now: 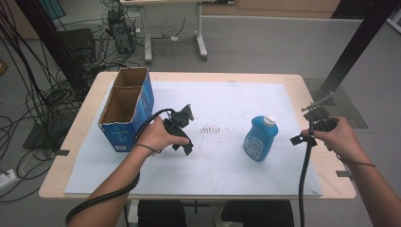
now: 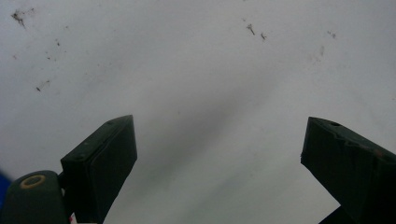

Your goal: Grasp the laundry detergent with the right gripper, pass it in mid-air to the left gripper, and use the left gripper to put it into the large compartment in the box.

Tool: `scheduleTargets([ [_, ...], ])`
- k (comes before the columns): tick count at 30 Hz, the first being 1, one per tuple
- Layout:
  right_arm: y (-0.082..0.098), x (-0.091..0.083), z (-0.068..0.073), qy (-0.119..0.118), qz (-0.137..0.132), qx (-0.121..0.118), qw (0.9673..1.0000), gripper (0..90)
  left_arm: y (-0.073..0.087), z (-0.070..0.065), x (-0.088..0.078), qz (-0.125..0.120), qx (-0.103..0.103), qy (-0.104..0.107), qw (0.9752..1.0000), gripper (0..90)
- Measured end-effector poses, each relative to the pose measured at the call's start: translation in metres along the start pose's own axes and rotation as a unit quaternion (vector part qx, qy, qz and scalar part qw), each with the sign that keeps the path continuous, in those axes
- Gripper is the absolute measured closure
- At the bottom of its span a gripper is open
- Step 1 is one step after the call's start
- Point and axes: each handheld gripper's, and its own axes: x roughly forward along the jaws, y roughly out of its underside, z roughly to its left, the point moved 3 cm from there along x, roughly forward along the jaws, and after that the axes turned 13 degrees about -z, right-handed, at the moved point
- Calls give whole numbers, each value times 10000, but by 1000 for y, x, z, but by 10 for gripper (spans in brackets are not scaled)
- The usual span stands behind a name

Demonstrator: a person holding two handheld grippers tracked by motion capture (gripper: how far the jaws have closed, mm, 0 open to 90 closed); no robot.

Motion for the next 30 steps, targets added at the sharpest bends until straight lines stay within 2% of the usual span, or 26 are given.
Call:
scheduleTargets([
  [2, 4, 1, -1, -59, -58, 59, 9999, 51, 0, -1, 0, -17, -5, 8, 10000, 108],
  [9, 11, 3, -2, -84, -236, 14, 9997, 51, 0, -1, -2, -44, 3, 18, 10000, 108],
  [18, 19, 4, 4, -53, -470, -150, 9988, 51, 0, -1, -3, -92, -14, 30, 10000, 109],
  [30, 31, 5, 9, -101, -809, -170, 9965, 42, 2, 1, -1, -96, -54, 52, 9999, 108],
])
